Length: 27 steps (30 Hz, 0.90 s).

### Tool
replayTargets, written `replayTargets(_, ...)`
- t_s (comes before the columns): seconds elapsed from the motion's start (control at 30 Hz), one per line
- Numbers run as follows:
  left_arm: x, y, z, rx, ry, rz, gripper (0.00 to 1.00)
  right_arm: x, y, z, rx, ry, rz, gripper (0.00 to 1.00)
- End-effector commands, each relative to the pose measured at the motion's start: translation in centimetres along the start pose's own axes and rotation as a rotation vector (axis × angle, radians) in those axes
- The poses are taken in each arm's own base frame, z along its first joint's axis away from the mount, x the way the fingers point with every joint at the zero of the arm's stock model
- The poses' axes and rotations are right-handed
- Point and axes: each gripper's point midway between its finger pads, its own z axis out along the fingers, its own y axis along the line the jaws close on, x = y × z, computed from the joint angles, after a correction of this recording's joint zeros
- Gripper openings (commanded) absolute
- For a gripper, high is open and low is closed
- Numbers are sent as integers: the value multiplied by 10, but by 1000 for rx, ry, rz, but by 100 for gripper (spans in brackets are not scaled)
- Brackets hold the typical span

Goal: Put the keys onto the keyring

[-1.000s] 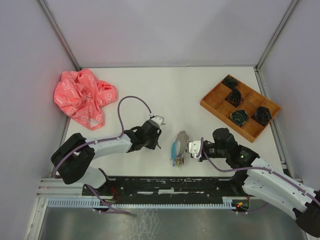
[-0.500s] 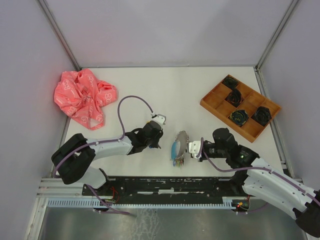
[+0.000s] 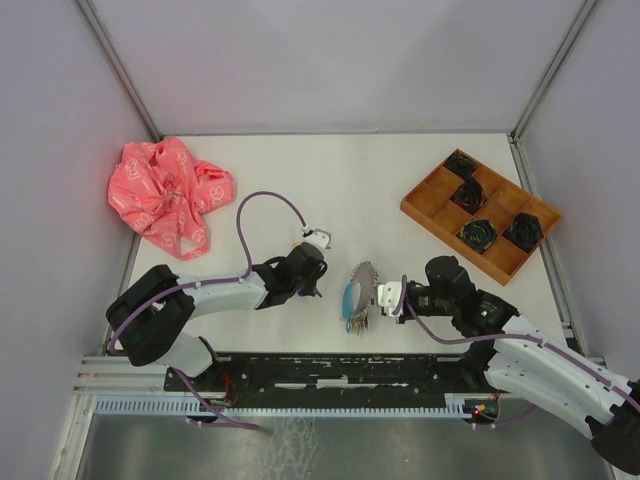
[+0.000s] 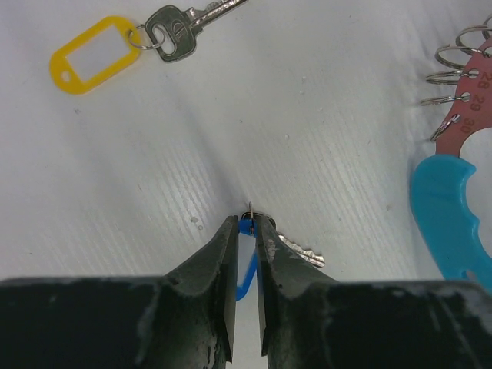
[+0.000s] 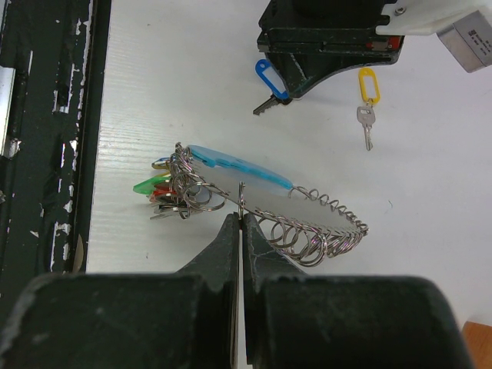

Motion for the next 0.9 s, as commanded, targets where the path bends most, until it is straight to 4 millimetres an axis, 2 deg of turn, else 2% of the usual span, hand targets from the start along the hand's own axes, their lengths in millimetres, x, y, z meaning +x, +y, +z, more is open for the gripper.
replayTargets(0.0, -3, -4, 3, 2, -13, -33, 20, -24, -11, -2, 25, -69, -39, 1)
replayTargets(0.33, 3, -2, 8, -15, 8, -30, 15, -24, -10, -1, 20, -70, -39, 1)
replayTargets(0.47, 3, -1, 7, -19, 6, -23, 5, -23, -10, -1, 18, -68, -37, 1)
replayTargets(0.73, -25, 0, -12, 16, -102, 34, 3, -25, -11, -2, 25, -71, -58, 1)
replayTargets(0.87, -42, -7, -27, 87, -193, 79, 3, -28, -16, -5, 48, -77, -81, 1)
